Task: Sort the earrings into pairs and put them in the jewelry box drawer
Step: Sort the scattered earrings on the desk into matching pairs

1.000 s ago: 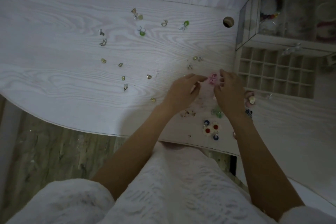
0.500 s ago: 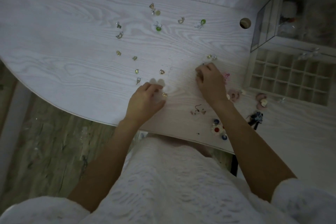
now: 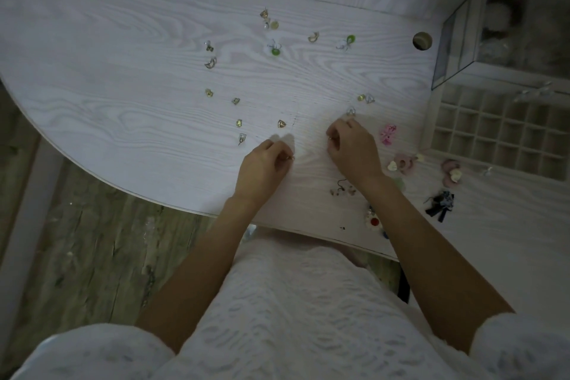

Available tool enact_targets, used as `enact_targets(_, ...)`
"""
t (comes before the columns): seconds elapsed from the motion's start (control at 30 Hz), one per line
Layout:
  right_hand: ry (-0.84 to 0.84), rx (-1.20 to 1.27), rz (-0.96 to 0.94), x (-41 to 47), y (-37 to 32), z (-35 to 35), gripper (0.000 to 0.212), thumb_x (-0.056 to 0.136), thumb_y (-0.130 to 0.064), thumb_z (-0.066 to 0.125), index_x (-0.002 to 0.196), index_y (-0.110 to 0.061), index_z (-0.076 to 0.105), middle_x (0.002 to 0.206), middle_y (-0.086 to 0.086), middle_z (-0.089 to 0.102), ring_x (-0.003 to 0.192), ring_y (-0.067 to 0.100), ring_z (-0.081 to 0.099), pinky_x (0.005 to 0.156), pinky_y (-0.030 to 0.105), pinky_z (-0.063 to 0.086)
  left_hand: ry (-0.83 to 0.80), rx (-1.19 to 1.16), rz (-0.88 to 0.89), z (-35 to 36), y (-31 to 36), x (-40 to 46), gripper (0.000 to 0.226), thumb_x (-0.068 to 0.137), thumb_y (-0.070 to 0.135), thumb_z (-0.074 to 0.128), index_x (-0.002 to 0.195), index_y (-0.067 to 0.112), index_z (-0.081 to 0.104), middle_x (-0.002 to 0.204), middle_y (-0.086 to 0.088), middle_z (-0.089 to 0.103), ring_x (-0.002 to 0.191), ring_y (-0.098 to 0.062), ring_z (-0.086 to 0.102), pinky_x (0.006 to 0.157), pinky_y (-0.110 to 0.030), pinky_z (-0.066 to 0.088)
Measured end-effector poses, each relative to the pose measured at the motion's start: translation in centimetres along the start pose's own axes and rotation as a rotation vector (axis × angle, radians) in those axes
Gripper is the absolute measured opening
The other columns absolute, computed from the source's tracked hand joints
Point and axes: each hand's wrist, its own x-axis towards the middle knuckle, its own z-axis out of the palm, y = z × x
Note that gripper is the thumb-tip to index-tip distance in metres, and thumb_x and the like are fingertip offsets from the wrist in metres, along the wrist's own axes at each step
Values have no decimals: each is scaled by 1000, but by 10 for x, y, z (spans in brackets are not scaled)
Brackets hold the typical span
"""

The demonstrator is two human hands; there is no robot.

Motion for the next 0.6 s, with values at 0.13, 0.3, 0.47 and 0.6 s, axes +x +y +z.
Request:
enact_targets(0.13,-14,-25,-12,0,-1,4,14,82,1,53,94,-1,59,91,17,60,78,28,56,65,37,49,16,23,-6,0,-1,7,8,84,16,63,90,10,64,88,-7,63,72,-19,58,59,-27,44)
enact_targets(0.3,3,-34,-27,5,-11,7,14,76,1,56,89,-2,59,86,15,60,74,27,55,58,29,39,32,48,6,-5,-4,17,15,83,17,62,98,14,65,93,-7,63,79,-25,62,61,-31,47)
enact_targets(0.47,-17,78,43,14,-17,9,14,78,1,57,91,-3,61,91,15,60,79,26,57,67,31,43,92,-11,49,-30,-17,22,23,84,25,64,105,18,65,97,0,65,87,-17,56,66,-30,48)
enact_targets(0.6,-40,62,76,18,-21,9,7,84,-5,56,91,-4,60,93,14,58,79,26,56,68,32,42,215,-98,-91,-57,-47,43,22,86,23,58,106,19,63,103,-1,64,92,-19,56,74,-41,52)
